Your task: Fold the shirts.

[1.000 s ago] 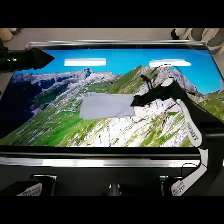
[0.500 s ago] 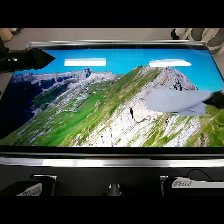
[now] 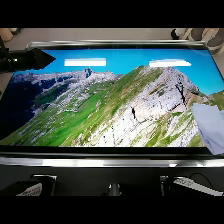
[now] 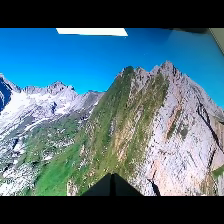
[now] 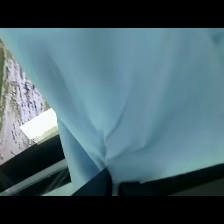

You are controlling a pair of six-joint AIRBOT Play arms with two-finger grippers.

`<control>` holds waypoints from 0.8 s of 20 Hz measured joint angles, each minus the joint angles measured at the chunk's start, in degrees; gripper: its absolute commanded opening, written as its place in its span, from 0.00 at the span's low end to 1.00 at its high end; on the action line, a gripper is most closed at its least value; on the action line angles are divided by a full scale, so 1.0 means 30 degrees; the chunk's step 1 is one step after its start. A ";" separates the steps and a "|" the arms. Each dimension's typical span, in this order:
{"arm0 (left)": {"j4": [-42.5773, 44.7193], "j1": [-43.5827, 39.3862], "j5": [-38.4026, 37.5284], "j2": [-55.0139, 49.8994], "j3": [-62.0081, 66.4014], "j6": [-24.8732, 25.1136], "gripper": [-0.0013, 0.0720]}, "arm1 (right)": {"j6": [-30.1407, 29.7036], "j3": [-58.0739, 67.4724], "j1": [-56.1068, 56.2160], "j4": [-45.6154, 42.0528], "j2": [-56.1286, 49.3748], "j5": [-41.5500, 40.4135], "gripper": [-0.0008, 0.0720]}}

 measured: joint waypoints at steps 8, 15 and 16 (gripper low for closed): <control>0.0000 0.0000 -0.0007 0.0000 0.0000 0.0000 0.05 | -0.0036 -0.1202 -0.0372 -0.3075 0.0211 -0.1829 0.05; 0.0000 0.0000 0.0000 0.0000 0.0000 0.0007 0.05 | 0.0066 0.0670 -0.0393 -0.3468 -0.0328 -0.1683 0.96; 0.0058 -0.0007 0.0007 0.0000 0.0029 0.0007 0.05 | 0.0058 0.1931 -0.0379 -0.3439 -0.0335 -0.1566 0.95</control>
